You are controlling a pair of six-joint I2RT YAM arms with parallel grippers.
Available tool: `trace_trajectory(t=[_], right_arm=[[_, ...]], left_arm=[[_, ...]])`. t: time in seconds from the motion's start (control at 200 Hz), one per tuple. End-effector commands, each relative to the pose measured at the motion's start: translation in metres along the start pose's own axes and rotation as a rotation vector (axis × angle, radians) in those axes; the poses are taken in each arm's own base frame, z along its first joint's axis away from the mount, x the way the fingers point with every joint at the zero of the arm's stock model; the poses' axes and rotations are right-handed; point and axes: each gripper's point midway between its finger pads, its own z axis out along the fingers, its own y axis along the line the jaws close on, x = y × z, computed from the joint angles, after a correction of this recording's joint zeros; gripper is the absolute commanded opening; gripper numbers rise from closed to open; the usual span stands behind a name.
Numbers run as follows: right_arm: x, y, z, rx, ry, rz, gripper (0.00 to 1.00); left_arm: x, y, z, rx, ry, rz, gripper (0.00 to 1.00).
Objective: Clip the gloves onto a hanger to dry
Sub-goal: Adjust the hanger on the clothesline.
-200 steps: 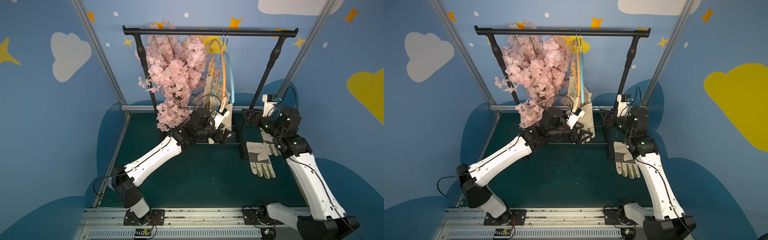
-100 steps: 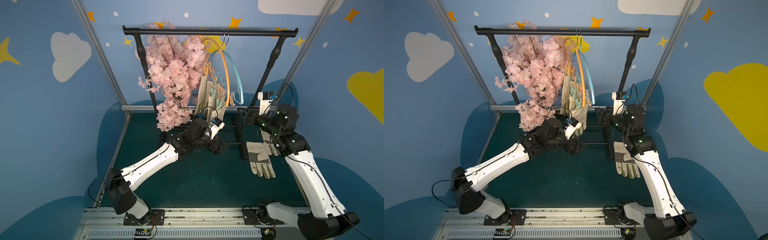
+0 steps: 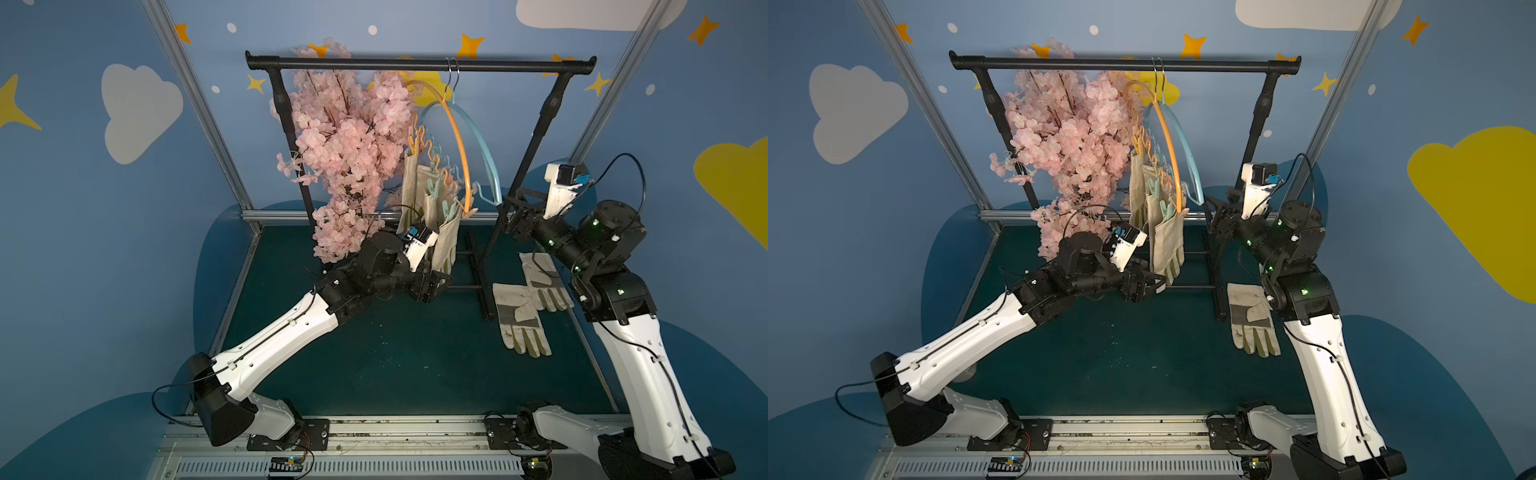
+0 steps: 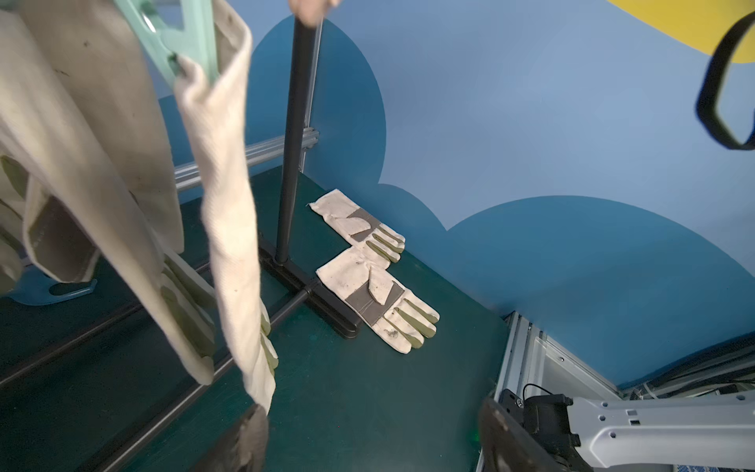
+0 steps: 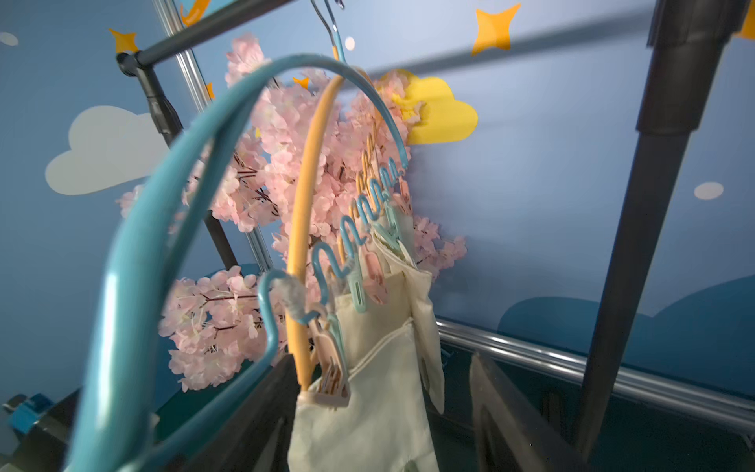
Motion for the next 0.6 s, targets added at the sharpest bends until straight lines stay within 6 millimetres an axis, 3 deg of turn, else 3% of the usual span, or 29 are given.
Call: trace_trajectory(t=[0.0,0.13,0.335,0.596], right_arm=[[-0.030,0.016,-0.008,-0.054,-0.071,-0.039,0.64],[-0.042,0.028,-0.006,-0.104,-0.085,-0.039,0.58],[-0.059,0.052,-0.001,-0.184,-0.103,-0.040,0.62],[-0.043,0.042,0.033,-0.110,-0.005,-0.081,0.59]], left_arm=[[-0.027,0.002,-0.010,-0.039,-0.071,0.006,0.79],[-0.047,0.006,-0.015,-0.080,-0.124,0.001,0.74],[-0.069,0.003,-0.017,-0.076,-0.182,0.013,0.70],[-0.075,-0.002,-0.019,-0.057,-0.195,0.025,0.70]])
